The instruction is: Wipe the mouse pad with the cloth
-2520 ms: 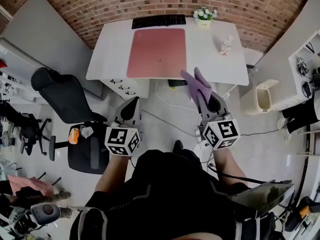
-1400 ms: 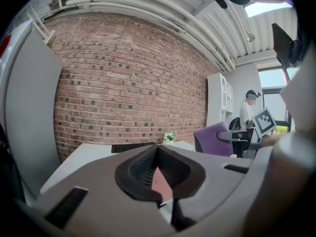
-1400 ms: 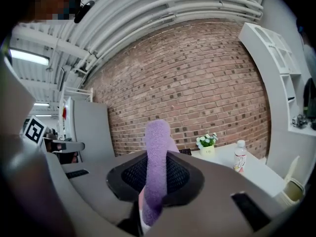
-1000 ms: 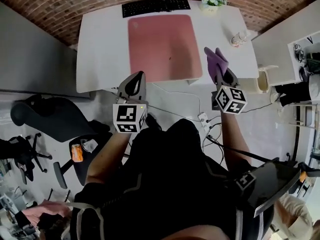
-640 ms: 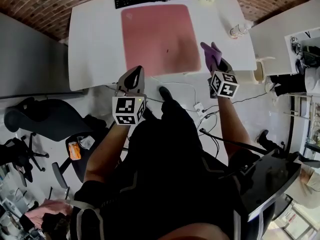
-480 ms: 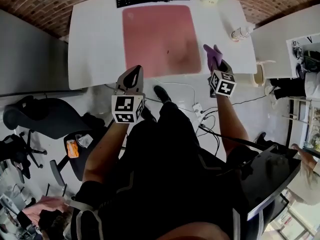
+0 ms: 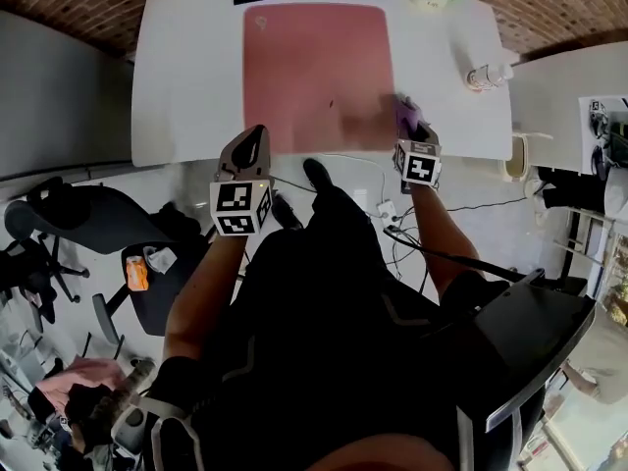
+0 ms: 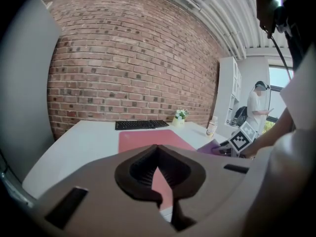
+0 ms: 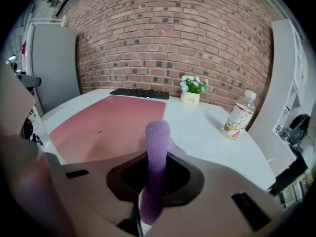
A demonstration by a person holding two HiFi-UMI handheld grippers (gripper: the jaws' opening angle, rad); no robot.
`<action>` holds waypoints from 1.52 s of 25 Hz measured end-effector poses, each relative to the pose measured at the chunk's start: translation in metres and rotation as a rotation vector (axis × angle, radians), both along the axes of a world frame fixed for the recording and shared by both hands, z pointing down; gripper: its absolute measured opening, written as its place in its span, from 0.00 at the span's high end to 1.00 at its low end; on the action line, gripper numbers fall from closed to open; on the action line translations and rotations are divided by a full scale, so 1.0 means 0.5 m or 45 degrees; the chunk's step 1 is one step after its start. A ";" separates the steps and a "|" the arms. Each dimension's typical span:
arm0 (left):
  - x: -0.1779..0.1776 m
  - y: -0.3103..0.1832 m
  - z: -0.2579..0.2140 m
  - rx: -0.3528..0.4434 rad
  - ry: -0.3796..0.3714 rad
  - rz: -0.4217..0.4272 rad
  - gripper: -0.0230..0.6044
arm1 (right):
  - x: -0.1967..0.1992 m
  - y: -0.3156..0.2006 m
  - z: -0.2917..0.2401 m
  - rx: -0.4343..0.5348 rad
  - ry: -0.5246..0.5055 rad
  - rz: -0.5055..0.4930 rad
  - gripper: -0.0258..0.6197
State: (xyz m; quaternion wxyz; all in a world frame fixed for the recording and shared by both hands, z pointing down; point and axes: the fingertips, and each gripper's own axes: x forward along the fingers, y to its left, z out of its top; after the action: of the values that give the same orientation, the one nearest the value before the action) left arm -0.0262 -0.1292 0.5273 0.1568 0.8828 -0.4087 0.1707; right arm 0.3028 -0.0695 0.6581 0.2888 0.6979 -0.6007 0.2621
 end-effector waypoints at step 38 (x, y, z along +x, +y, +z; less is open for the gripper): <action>-0.223 0.043 -0.030 -0.014 0.009 -0.416 0.96 | -0.519 -0.109 0.052 -0.208 -0.402 -0.713 0.87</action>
State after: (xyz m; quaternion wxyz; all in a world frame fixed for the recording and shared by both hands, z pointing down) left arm -0.1376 -0.1078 0.5121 0.1886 0.8042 -0.5454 0.1420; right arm 0.0434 -0.1241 0.6840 0.3081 0.4308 -0.7835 0.3249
